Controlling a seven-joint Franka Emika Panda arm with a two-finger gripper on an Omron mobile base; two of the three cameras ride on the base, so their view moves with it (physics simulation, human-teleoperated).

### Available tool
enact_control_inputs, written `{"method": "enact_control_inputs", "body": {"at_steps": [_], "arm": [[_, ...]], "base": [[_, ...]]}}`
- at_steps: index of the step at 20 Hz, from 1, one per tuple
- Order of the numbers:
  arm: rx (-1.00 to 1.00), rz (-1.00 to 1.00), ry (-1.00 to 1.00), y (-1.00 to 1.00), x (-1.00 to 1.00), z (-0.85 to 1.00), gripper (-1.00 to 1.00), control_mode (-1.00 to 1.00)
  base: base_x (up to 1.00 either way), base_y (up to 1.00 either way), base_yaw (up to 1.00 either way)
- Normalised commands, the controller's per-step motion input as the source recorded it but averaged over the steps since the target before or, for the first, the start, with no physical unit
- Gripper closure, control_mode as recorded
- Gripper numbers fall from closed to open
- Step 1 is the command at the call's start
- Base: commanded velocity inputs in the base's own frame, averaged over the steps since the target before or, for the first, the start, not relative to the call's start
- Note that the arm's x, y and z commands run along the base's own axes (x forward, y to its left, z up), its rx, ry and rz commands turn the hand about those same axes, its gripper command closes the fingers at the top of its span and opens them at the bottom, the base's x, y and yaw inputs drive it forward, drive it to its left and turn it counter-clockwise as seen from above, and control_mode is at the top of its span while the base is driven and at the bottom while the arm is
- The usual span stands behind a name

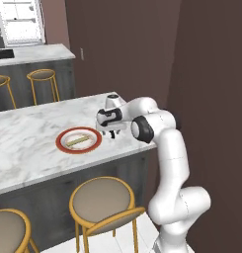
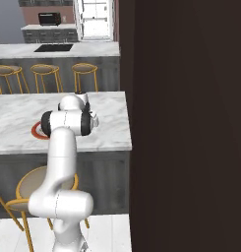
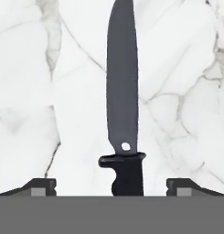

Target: Retrieve the butter from the fridge and place it on a plate on the dining table. Then retrieve the butter knife by the fridge and place it near the plate.

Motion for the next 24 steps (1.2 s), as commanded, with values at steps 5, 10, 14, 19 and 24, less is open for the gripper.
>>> {"method": "enact_control_inputs", "body": {"at_steps": [5, 10, 14, 19, 24], "arm": [[0.0, -0.01, 0.06, 0.0, -0.01, 0.03, -1.0, -1.0], [0.0, 0.0, 0.0, 0.0, -0.32, 0.34, -1.0, -1.0], [0.0, 0.0, -0.01, 0.0, -0.73, 0.58, -1.0, -1.0], [-0.02, 0.0, -0.03, 0.04, -0.97, 0.65, -1.0, -1.0], [-0.02, 0.0, -0.09, 0.0, -1.0, 0.4, -1.0, -1.0]], "base": [[0.0, 0.0, 0.0], [0.0, 0.0, 0.0], [0.0, 0.0, 0.0], [0.0, 0.0, 0.0], [0.0, 0.0, 0.0]]}}
